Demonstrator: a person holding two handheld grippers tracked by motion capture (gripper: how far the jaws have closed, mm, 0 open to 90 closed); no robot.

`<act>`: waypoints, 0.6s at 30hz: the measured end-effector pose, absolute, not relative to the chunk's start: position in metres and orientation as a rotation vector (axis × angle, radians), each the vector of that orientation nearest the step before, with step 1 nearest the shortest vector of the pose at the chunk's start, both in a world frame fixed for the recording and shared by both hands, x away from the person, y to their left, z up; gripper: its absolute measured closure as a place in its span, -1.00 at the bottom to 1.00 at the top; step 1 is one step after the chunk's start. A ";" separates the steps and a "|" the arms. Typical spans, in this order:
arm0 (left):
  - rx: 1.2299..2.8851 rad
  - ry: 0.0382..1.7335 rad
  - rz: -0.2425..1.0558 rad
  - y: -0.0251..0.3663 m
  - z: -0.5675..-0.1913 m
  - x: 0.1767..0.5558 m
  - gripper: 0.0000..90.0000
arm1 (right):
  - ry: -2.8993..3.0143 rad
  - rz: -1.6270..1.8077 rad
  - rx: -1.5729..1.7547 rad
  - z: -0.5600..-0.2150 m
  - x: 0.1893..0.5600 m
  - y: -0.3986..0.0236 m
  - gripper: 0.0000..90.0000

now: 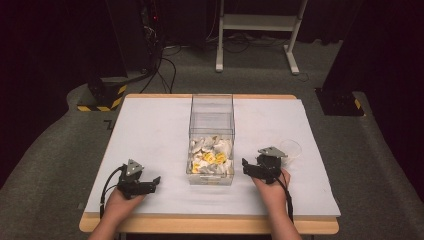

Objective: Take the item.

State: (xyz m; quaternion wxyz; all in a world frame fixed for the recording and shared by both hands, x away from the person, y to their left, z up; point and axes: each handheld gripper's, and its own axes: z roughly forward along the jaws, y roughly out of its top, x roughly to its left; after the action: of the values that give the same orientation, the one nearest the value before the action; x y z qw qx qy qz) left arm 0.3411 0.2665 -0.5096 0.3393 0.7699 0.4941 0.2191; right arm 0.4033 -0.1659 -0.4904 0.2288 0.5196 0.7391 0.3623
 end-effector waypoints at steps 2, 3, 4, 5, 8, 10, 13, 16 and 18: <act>2.005 1.286 0.570 0.267 -0.510 0.341 -0.65 | 2.058 0.951 1.437 -0.496 0.405 -0.164 -0.68; 2.005 1.286 0.570 0.267 -0.510 0.341 -0.65 | 2.058 0.951 1.437 -0.496 0.405 -0.164 -0.68; 2.005 1.287 0.570 0.267 -0.510 0.341 -0.65 | 2.079 0.923 1.455 -0.501 0.407 -0.161 -0.68; 2.005 1.287 0.570 0.267 -0.510 0.341 -0.65 | 2.079 0.923 1.455 -0.501 0.407 -0.161 -0.68; 2.005 1.287 0.570 0.267 -0.510 0.341 -0.65 | 2.114 0.863 1.438 -0.505 0.408 -0.156 -0.73; 2.005 1.286 0.570 0.267 -0.510 0.341 -0.65 | 2.112 0.855 1.441 -0.505 0.408 -0.156 -0.73; 2.005 1.286 0.571 0.267 -0.510 0.341 -0.65 | 2.112 0.853 1.437 -0.505 0.408 -0.156 -0.73; 2.005 1.286 0.571 0.267 -0.510 0.341 -0.65 | 2.113 0.853 1.436 -0.505 0.408 -0.156 -0.73; 2.004 1.286 0.571 0.267 -0.510 0.341 -0.65 | 2.113 0.852 1.436 -0.505 0.408 -0.156 -0.73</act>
State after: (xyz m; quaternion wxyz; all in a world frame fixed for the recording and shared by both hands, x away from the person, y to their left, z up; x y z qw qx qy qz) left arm 0.3410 0.2665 -0.5096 0.3394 0.7699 0.4940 0.2194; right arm 0.4078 -0.1556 -0.5050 0.2225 0.5198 0.7650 0.3084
